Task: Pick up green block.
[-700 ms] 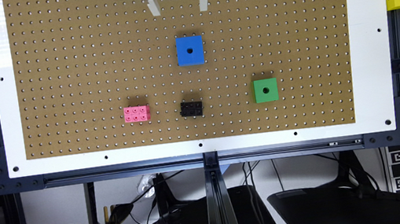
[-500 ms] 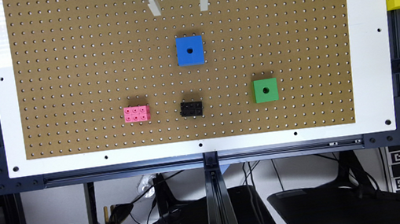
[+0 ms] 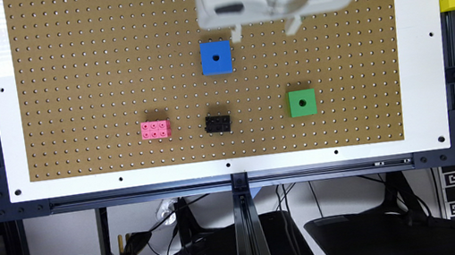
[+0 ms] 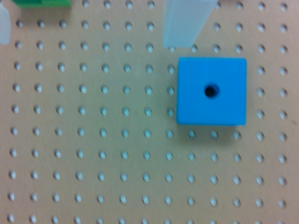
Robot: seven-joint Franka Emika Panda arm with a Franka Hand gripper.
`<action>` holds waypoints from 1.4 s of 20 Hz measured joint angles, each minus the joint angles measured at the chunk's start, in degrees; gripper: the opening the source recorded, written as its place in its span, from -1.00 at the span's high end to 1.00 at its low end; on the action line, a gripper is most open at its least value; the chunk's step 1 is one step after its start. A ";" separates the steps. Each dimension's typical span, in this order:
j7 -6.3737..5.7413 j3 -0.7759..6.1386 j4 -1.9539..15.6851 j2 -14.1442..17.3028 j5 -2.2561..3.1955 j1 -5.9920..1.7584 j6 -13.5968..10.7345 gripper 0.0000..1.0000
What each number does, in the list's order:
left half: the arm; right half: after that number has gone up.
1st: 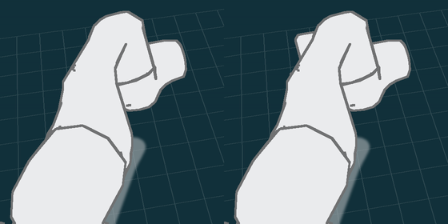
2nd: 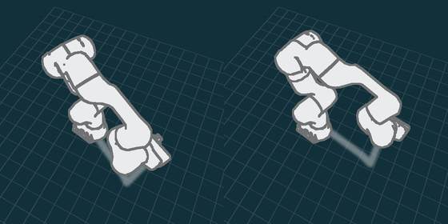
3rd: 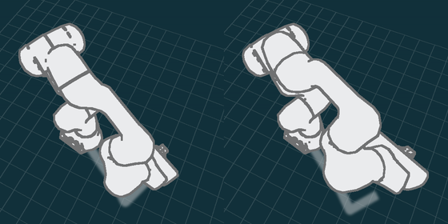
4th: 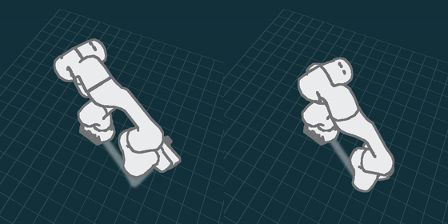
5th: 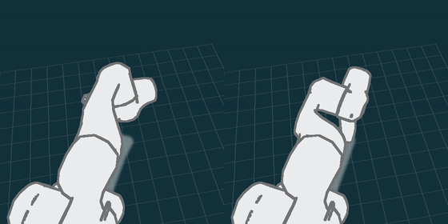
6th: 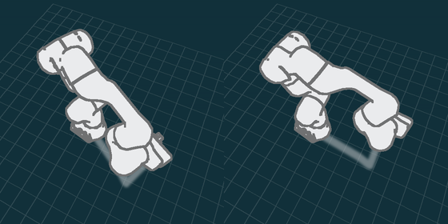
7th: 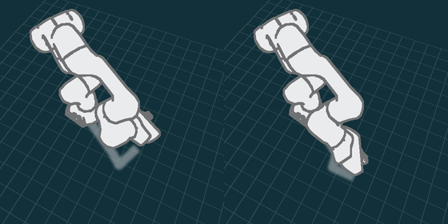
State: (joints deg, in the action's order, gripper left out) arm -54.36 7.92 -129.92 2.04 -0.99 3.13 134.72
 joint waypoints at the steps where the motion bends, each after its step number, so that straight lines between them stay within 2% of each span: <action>1: -0.04 0.10 2.00 2.08 0.00 0.05 -0.01 -1.00; 3: -0.66 0.77 4.64 4.78 0.04 0.09 -0.04 -1.00; 4: -1.04 1.20 5.38 5.51 0.04 0.10 -0.05 -1.00; 7: -2.32 2.46 6.00 5.84 0.06 0.13 -0.06 -1.00; 11: -3.30 3.49 6.51 5.88 0.06 0.14 -0.06 -1.00; 17: -3.51 3.82 8.05 6.79 0.07 0.14 -0.06 -1.00; 19: -3.83 4.14 9.02 7.59 0.10 0.21 -0.06 -1.00; 21: -4.46 4.44 10.20 8.59 0.22 0.53 -0.06 -1.00; 24: -5.45 4.50 12.59 10.59 0.52 1.29 -0.14 -1.00; 26: -5.50 4.49 13.67 11.63 0.56 1.36 -0.22 -1.00; 28: -5.50 4.49 13.94 12.19 0.56 1.36 -0.22 -1.00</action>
State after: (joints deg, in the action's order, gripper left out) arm -59.86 12.41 -115.98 14.23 -0.43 4.49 134.50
